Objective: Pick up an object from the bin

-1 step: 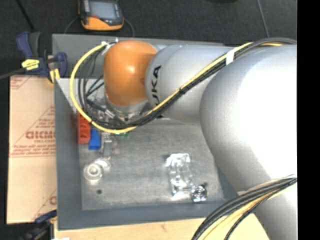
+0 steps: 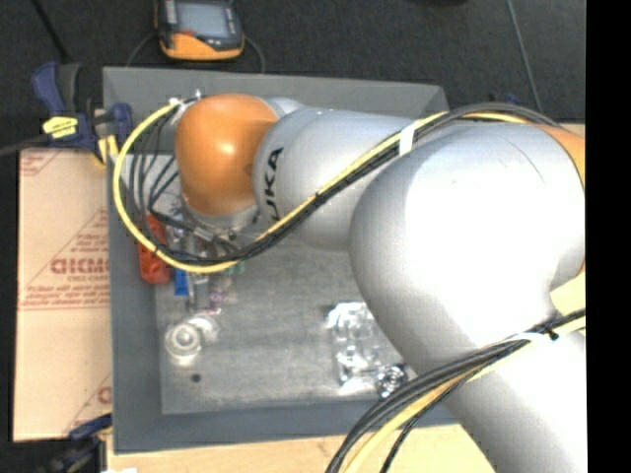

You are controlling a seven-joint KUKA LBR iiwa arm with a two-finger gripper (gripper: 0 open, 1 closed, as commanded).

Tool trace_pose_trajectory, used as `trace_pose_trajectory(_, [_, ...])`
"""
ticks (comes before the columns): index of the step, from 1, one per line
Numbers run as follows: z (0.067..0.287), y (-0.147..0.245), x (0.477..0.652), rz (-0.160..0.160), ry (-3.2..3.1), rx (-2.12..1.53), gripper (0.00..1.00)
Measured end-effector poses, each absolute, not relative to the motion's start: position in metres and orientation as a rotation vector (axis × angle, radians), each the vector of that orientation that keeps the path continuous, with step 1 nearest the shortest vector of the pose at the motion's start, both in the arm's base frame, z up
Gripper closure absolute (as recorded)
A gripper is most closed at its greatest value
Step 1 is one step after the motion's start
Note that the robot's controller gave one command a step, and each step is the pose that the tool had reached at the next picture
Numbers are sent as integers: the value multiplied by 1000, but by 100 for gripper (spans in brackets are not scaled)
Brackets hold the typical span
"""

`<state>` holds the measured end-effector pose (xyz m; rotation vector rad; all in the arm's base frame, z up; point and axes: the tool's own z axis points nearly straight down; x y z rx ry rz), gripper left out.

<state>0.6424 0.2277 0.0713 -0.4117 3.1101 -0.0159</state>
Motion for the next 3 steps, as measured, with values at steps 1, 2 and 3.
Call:
trace_pose_trajectory(1, [75,229,644,-9,3102,-408,100])
trace_pose_trajectory(2, [170,225,640,2,3093,-462,100])
trace_pose_trajectory(3, [230,219,618,1,3036,-760,100])
